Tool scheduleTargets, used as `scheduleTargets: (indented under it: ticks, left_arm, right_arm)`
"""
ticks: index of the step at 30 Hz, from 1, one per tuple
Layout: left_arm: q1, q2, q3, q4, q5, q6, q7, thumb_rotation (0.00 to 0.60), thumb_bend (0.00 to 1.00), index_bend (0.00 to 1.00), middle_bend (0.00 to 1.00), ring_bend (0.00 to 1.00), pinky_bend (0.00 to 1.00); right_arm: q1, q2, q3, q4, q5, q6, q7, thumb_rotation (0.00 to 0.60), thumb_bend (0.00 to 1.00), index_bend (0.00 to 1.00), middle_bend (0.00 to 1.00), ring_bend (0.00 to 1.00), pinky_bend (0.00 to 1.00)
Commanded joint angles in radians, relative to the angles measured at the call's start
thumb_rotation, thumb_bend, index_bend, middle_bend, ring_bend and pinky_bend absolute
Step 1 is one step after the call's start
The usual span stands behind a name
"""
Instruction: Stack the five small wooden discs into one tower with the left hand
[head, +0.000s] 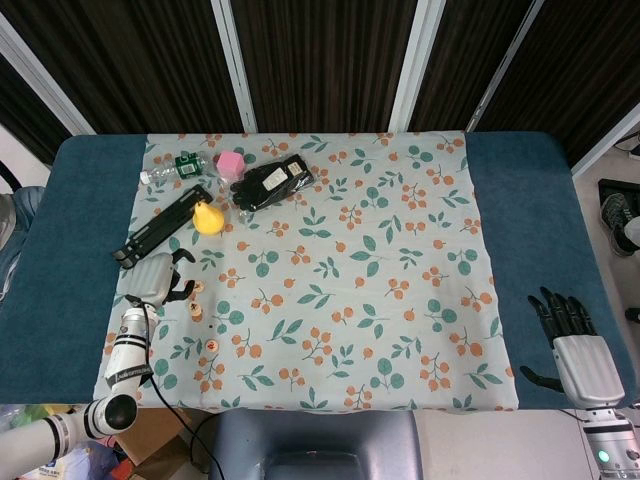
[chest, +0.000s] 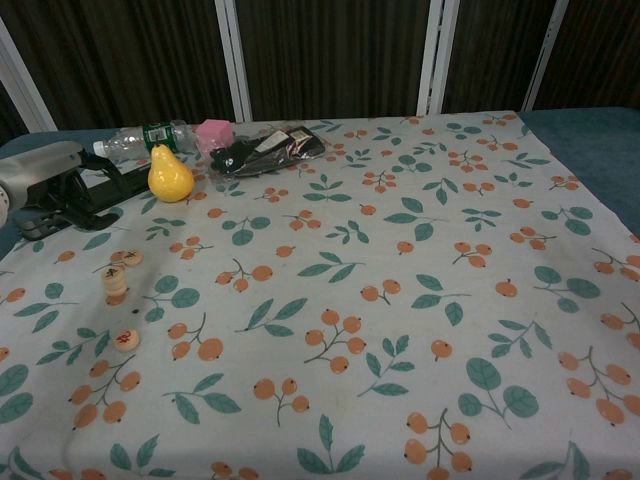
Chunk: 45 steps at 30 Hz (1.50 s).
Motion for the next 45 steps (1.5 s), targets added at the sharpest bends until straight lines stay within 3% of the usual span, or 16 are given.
scheduleTargets:
  ticks: [1, 12, 24, 45]
  left_arm:
    - [-0.055, -0.034, 0.003, 0.039, -0.069, -0.013, 0.077, 0.600, 0.37, 0.37, 1.00, 1.00, 1.00]
    - [-0.115, -0.137, 0.054, 0.162, -0.129, 0.018, 0.200, 0.600, 0.37, 0.39, 1.00, 1.00, 1.00]
    - [-0.159, -0.126, 0.050, 0.172, -0.229, -0.015, 0.289, 0.600, 0.37, 0.40, 1.00, 1.00, 1.00]
    - [-0.188, -0.065, 0.091, 0.203, -0.223, -0.171, 0.194, 0.600, 0.33, 0.40, 1.00, 1.00, 1.00]
  right_arm:
    - [0.002, -0.001, 0.000, -0.001, 0.002, -0.004, -0.003, 0.600, 0.08, 0.00, 0.00, 0.00, 0.00]
    - [0.004, 0.004, 0.001, 0.000, 0.004, -0.007, 0.006, 0.600, 0.08, 0.00, 0.00, 0.00, 0.00]
    - [0.003, 0.008, 0.000, 0.001, 0.001, -0.005, 0.017, 0.600, 0.08, 0.00, 0.00, 0.00, 0.00]
    - [0.010, 0.007, -0.003, -0.001, 0.005, -0.022, 0.012, 0.600, 0.08, 0.00, 0.00, 0.00, 0.00]
